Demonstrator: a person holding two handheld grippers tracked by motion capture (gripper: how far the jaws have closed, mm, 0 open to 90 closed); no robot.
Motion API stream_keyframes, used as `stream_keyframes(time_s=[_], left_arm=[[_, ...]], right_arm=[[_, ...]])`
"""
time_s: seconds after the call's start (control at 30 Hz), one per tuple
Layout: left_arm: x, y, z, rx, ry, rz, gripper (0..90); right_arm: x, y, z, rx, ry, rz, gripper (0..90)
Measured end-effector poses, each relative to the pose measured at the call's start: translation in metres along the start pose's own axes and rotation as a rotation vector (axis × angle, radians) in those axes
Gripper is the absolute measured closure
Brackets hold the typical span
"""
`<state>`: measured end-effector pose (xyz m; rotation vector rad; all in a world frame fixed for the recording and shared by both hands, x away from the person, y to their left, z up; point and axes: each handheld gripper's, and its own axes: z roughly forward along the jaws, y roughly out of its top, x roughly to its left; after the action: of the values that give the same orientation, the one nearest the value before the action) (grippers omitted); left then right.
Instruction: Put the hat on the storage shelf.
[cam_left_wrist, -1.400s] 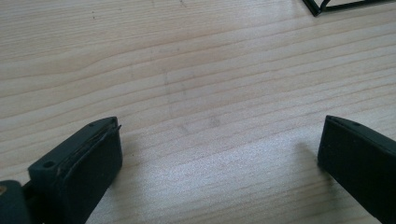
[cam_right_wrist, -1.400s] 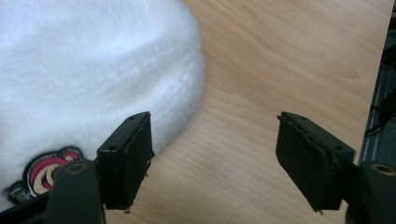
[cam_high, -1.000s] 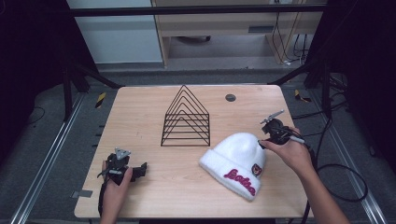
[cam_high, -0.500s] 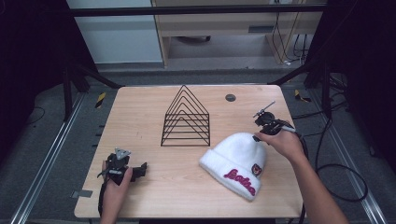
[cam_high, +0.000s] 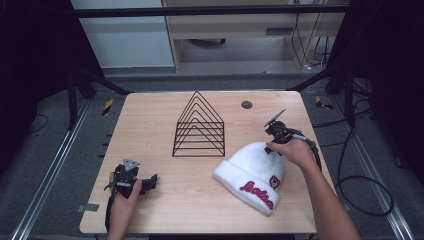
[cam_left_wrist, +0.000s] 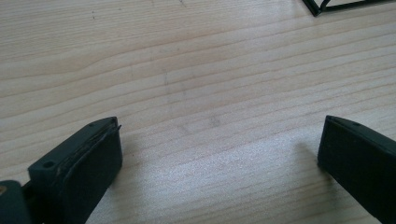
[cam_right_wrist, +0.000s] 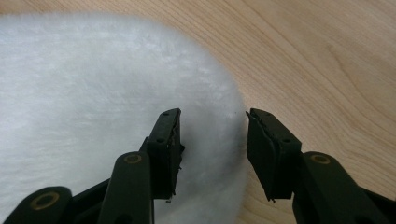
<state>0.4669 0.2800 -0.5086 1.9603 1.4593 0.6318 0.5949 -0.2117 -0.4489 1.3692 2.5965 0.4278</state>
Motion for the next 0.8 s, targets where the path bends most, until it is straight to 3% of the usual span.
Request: stream_keyframes(time_s=[0.8], left_arm=[[0.000,0.000,0.000,0.000,0.000,0.001,0.0]], right_arm=[[0.008,0.002,0.012,0.057,-0.006,-0.016,61.7]])
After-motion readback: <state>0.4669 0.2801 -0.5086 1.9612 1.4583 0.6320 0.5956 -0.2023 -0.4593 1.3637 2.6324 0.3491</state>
